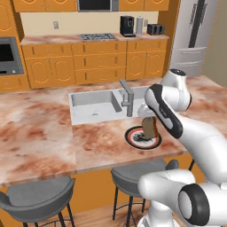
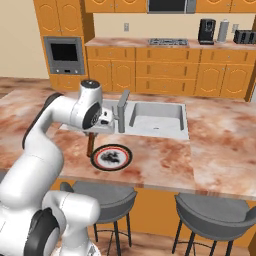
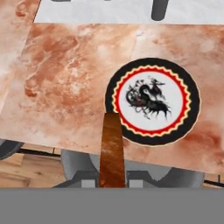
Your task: Start the toaster. Once the lever pops up, take the bread to the plate on the dining counter.
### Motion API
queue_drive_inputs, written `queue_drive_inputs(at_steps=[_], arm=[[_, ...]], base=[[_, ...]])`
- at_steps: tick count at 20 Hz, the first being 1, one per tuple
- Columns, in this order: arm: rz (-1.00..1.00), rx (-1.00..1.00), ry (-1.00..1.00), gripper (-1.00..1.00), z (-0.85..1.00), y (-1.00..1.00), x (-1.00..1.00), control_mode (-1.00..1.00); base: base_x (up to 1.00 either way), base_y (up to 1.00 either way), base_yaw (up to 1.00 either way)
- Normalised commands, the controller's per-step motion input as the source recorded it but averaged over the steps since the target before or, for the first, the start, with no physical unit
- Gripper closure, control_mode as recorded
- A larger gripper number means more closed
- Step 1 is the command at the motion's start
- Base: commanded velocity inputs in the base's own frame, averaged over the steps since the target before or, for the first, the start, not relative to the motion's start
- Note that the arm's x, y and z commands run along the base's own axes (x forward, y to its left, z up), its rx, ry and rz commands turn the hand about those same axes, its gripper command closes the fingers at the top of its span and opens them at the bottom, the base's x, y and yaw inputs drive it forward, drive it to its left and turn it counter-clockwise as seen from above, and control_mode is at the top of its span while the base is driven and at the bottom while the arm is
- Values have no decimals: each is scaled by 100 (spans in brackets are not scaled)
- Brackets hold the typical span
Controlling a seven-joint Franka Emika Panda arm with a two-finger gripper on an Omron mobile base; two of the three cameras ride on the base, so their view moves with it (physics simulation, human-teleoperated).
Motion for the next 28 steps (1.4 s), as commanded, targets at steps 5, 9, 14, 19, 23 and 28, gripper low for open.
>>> queue_drive_inputs(at_steps=[5,9,14,19,23,28], arm=[[0,0,2,100,-24,7,42,-100],[0,0,1,100,-17,15,42,-100],[0,0,1,100,-14,9,35,-100],[0,0,0,100,-12,0,31,-100],[0,0,0,100,-17,0,17,-100],[0,0,0,100,-30,0,3,-100]], base=[[0,0,0],[0,0,0],[0,0,0],[0,0,0],[0,0,0],[0,0,0]])
